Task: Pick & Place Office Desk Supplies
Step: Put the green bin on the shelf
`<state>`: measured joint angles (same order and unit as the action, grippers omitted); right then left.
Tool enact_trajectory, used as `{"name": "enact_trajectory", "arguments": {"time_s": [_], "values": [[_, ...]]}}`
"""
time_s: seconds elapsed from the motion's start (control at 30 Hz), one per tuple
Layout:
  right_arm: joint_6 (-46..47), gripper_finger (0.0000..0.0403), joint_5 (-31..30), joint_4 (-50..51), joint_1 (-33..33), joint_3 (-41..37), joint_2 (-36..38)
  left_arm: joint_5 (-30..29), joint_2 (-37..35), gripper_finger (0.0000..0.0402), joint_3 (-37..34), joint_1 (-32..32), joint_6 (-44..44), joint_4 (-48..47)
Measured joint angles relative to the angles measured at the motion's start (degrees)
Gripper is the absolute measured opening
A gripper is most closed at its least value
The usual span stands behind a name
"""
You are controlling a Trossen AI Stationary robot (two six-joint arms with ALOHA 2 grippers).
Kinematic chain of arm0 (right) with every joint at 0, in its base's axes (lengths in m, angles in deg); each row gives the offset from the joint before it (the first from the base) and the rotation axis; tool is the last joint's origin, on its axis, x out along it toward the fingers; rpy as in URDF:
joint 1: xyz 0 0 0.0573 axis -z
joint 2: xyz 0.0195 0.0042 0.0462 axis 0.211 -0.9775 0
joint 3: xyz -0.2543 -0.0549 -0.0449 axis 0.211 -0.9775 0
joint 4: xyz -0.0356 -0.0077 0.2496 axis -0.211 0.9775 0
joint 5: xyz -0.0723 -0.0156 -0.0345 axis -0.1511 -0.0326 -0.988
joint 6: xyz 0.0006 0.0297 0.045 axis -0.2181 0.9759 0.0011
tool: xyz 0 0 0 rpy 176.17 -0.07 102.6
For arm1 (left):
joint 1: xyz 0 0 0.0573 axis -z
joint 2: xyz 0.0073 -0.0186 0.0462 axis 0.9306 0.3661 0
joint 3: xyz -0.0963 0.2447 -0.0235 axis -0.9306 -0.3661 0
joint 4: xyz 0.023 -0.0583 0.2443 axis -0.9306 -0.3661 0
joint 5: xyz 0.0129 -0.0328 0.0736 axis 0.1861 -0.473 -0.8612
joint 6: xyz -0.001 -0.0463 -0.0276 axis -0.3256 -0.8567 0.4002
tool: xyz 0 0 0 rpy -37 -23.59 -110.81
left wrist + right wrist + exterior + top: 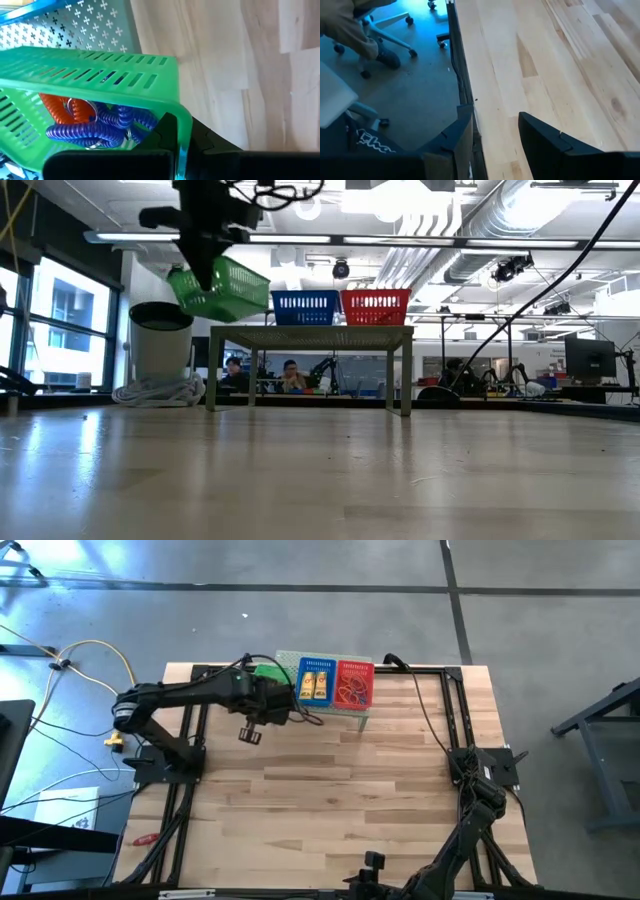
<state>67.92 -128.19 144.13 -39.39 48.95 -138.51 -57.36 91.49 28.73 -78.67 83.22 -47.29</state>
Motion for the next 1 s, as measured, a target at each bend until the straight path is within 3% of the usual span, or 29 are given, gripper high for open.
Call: {"name": "enact_trajectory", "arguments": {"time_s": [0.5, 0.87, 1.0], "values": [[0.7, 0.0149, 0.0, -0.9, 0.3, 0.0, 0.0, -2.0, 10.2, 0.0, 8.6, -1.0, 3.8, 0.2], [0.7, 0.0149, 0.0, -1.1, 0.3, 0.0, 0.0, -1.4, 11.0, 0.0, 9.9, -1.3, 2.5, 0.2], [0.7, 0.0149, 0.0, -1.2, 0.3, 0.0, 0.0, 1.3, 11.0, 0.0, 9.9, -1.3, 0.9, 0.6]]}}
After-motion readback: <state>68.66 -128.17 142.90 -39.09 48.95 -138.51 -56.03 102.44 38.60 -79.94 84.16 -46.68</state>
